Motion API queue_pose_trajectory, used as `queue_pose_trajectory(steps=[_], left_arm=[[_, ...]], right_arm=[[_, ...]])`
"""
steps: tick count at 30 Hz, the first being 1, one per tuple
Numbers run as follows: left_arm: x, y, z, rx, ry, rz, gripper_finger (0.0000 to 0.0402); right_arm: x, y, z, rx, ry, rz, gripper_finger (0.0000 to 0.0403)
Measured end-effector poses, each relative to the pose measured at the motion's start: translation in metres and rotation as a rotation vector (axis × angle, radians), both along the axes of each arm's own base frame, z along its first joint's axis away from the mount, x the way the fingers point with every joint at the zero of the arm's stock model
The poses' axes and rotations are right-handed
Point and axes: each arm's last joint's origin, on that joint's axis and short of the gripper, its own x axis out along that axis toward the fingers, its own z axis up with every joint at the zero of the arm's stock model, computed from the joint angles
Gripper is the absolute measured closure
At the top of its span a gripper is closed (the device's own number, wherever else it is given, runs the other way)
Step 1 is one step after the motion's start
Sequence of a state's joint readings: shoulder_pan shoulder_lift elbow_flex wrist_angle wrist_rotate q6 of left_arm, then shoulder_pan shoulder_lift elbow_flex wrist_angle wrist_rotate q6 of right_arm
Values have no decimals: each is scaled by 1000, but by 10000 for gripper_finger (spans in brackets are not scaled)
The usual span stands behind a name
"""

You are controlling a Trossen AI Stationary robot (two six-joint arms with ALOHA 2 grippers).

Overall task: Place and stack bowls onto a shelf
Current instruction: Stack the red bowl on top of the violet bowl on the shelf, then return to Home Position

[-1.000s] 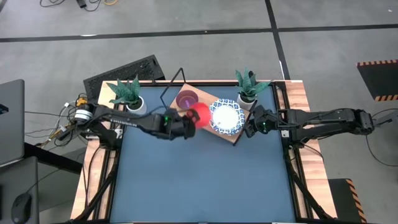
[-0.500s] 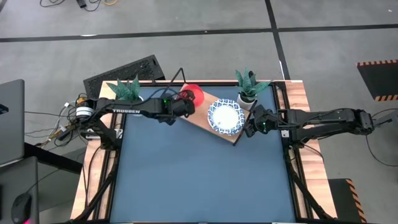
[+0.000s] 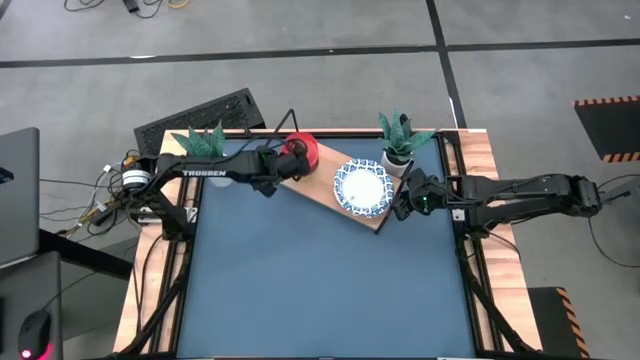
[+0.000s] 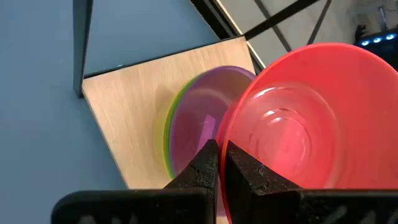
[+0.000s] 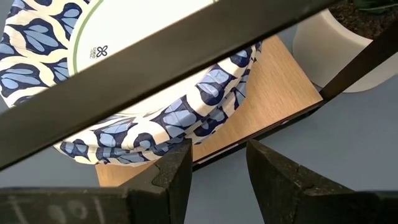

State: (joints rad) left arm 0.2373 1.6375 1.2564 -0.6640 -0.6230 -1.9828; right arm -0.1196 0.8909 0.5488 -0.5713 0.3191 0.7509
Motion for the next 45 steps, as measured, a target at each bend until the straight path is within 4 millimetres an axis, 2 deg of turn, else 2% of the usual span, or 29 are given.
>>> queue_pose_trajectory(steps=[18, 30, 40, 45], left_arm=[[-3, 6, -1, -13, 47, -26, 398], [-4, 9, -1, 3, 70, -38, 328], [-5, 15, -1, 14, 102, -70, 290], [1, 15, 3, 20, 97, -205, 283]], right_arm=[[0, 0, 0, 0, 0, 0, 225], [0, 0, 0, -1, 1, 0, 225], [0, 0, 0, -10, 7, 14, 225], [0, 0, 0, -10, 7, 14, 225]])
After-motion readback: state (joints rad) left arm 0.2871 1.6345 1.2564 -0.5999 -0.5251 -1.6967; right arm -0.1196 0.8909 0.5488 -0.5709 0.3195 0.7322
